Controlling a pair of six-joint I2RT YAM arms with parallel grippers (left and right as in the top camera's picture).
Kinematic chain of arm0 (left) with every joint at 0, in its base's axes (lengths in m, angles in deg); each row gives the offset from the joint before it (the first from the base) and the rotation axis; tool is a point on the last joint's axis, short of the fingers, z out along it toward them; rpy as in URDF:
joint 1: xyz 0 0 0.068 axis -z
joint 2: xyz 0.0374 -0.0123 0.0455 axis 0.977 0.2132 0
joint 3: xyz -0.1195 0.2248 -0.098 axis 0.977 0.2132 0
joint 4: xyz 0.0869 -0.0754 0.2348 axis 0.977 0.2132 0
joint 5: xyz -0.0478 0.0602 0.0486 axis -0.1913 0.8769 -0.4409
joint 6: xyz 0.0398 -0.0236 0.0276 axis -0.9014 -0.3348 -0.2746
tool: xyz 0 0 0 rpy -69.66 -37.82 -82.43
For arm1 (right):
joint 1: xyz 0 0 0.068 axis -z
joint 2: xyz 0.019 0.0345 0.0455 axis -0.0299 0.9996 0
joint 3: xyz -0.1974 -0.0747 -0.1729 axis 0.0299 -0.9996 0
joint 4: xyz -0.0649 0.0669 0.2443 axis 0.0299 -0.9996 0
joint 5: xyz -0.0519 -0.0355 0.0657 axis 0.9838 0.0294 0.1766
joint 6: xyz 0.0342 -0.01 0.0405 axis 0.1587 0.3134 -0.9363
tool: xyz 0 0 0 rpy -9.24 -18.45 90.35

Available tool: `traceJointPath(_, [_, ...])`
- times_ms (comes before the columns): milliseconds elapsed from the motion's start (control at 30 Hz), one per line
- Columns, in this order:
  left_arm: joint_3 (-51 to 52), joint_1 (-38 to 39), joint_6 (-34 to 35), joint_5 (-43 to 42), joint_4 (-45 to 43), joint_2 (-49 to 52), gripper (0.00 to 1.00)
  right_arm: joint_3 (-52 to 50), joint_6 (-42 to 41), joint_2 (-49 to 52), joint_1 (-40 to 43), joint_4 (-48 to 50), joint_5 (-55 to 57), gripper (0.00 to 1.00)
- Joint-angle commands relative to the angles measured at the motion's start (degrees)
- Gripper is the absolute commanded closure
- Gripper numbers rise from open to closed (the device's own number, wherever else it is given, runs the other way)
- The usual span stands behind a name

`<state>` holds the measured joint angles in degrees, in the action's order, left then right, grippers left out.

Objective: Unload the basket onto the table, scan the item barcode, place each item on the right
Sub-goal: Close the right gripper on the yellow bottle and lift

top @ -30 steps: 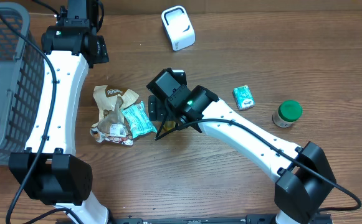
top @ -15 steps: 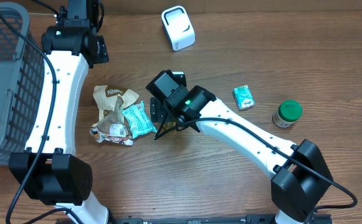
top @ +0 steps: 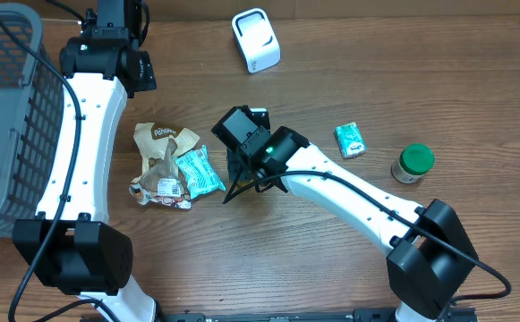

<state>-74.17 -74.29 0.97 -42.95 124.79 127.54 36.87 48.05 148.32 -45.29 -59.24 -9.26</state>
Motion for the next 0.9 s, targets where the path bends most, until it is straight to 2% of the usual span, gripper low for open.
traceJointPath(0, [-0.9, 0.5, -0.5, 0.7, 0.0, -1.1, 0.0, 0.2, 0.0, 0.0, 0.3, -0.9, 4.3, 0.53])
traceJointPath(167, [-0.9, 0.5, -0.5, 0.7, 0.0, -1.1, 0.0, 2.3, 0.2, 0.0, 2.1, -4.5, 7.4, 0.54])
traceJointPath(467, [-0.9, 0.5, -0.5, 0.7, 0.0, -1.1, 0.0, 2.4, 3.3, -0.4, 2.9, -4.6, 7.4, 0.55])
traceJointPath(633, [-0.9, 0.5, -0.5, 0.7, -0.1, -1.1, 0.0, 2.4, 3.5, -1.0, 2.9, -5.1, 11.5, 0.55])
traceJointPath(867, [-0.9, 0.5, -0.5, 0.7, -0.1, -1.1, 0.0, 2.4, 9.6, -3.3, 3.3, -6.3, 12.1, 0.57])
